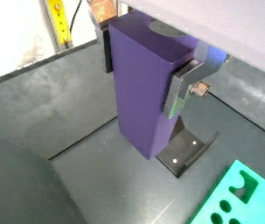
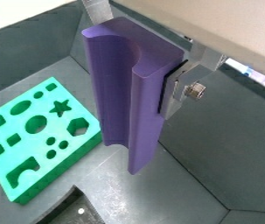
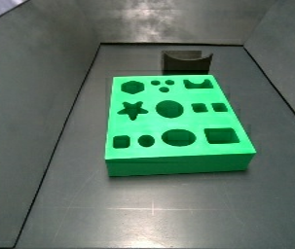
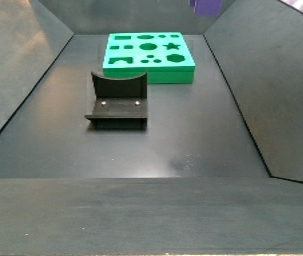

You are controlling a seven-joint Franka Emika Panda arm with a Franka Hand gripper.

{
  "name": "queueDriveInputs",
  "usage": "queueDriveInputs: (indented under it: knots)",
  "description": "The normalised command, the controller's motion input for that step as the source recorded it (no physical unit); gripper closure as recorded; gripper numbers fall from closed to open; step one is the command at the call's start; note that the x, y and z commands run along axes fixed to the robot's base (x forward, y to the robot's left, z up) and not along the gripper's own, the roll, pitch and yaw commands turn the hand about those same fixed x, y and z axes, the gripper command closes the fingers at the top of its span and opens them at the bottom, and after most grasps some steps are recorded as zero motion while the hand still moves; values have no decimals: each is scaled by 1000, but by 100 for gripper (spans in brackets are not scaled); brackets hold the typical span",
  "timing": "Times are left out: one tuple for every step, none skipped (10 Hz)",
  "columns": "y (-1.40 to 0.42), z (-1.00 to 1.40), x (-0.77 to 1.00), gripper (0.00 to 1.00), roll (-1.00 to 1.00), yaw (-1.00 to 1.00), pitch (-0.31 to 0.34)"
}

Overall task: Pick up the arch object. Move up. Place the arch object on the fixture. Regrasp the arch object. Rotate the arch object. Move to above the board. Insert the arch object.
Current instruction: Move to above the board.

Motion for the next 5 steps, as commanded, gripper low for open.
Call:
queueDriveInputs:
  knots:
    - [-1000, -2, 221, 100, 8, 1000, 81]
    - [-1000, -21, 223, 100, 10, 1000, 80]
    - [-1000, -16, 233, 100, 26, 1000, 85]
    - [-1000, -17, 239, 100, 20, 1000, 87]
    - [-1000, -17, 251, 100, 14, 1000, 92]
